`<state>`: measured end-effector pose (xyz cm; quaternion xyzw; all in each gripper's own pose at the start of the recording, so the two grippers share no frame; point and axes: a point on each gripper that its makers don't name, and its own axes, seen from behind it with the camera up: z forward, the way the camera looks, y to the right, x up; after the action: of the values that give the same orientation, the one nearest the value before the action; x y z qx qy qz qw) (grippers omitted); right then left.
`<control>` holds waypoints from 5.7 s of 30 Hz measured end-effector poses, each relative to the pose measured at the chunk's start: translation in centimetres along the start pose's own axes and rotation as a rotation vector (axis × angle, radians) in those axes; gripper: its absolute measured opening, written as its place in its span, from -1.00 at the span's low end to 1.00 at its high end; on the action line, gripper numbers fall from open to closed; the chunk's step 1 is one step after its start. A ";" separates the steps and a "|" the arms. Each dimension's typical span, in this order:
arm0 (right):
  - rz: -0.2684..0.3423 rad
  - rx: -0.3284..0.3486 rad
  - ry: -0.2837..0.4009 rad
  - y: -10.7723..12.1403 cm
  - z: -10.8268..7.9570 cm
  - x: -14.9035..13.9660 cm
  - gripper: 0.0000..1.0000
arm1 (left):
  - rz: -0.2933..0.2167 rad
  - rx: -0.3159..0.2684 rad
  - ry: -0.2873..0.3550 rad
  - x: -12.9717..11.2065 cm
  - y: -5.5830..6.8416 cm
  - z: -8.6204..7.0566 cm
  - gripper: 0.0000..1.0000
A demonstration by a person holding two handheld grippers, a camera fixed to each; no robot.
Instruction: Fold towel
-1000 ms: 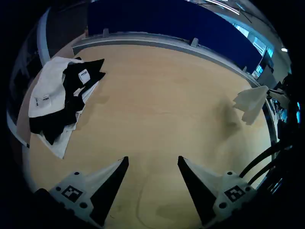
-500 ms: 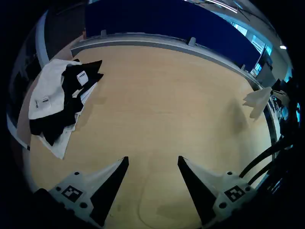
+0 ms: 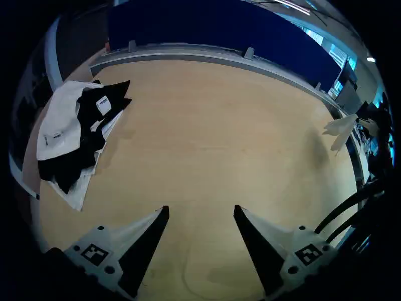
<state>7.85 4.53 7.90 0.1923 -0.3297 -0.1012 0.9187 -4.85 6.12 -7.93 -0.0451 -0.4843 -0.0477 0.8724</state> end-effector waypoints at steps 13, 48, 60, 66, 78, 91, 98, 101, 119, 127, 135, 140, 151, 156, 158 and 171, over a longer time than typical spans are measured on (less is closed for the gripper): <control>0.016 -0.010 0.028 1.7 2.1 0.9 -0.84 | 0.001 0.007 -0.001 -0.1 0.5 0.0 0.91; 0.024 0.026 0.102 1.0 9.4 4.9 -0.84 | -0.030 0.061 -0.001 -0.8 -1.7 -1.2 0.91; 0.112 0.021 0.070 1.6 7.5 -2.1 -0.84 | -0.017 0.056 -0.002 -1.0 -1.3 -0.7 0.91; 0.126 0.001 0.073 2.4 6.2 -2.7 -0.84 | -0.012 0.052 -0.002 -0.9 -1.2 -0.7 0.92; 0.110 0.006 0.133 1.9 5.3 0.4 -0.84 | -0.007 0.038 0.002 -0.7 -0.4 -0.9 0.92; 0.152 0.022 0.233 1.2 5.7 4.1 -0.84 | -0.012 0.044 0.013 -0.4 -0.5 -1.2 0.92; 0.222 0.016 0.285 1.9 6.1 5.2 -0.84 | -0.014 0.050 0.019 -0.2 -0.6 -1.4 0.92; 0.243 0.016 0.295 2.2 6.5 5.5 -0.84 | -0.015 0.052 0.020 -0.2 -0.7 -1.5 0.91; 0.153 0.095 0.126 0.6 7.5 4.1 -0.84 | -0.031 0.053 0.028 -0.1 -0.9 -1.6 0.91; 0.039 0.127 -0.040 0.7 6.8 1.9 -0.84 | -0.040 0.048 0.032 -0.1 -0.9 -1.6 0.91; -0.004 0.132 -0.085 1.0 6.2 2.2 -0.84 | -0.049 0.043 0.035 -0.3 -1.1 -1.6 0.91; -0.008 0.133 -0.097 1.1 6.2 2.0 -0.84 | -0.049 0.043 0.035 -0.3 -1.1 -1.6 0.91; -0.030 0.119 -0.084 1.2 5.6 2.1 -0.84 | -0.050 0.042 0.038 -0.2 -1.2 -1.6 0.91; -0.024 0.100 -0.062 1.7 4.3 2.1 -0.84 | -0.049 0.040 0.040 -0.1 -1.0 -1.6 0.91; -0.017 0.092 -0.054 2.0 3.6 1.8 -0.84 | -0.048 0.039 0.040 0.0 -0.9 -1.5 0.91; 0.018 0.034 -0.057 4.8 -1.0 -1.8 -0.84 | -0.030 0.026 0.040 0.3 0.4 -1.1 0.91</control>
<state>7.36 9.73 8.19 0.2020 -0.3590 -0.0928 0.9065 -3.69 6.38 -8.32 -0.0255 -0.4678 -0.0555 0.8817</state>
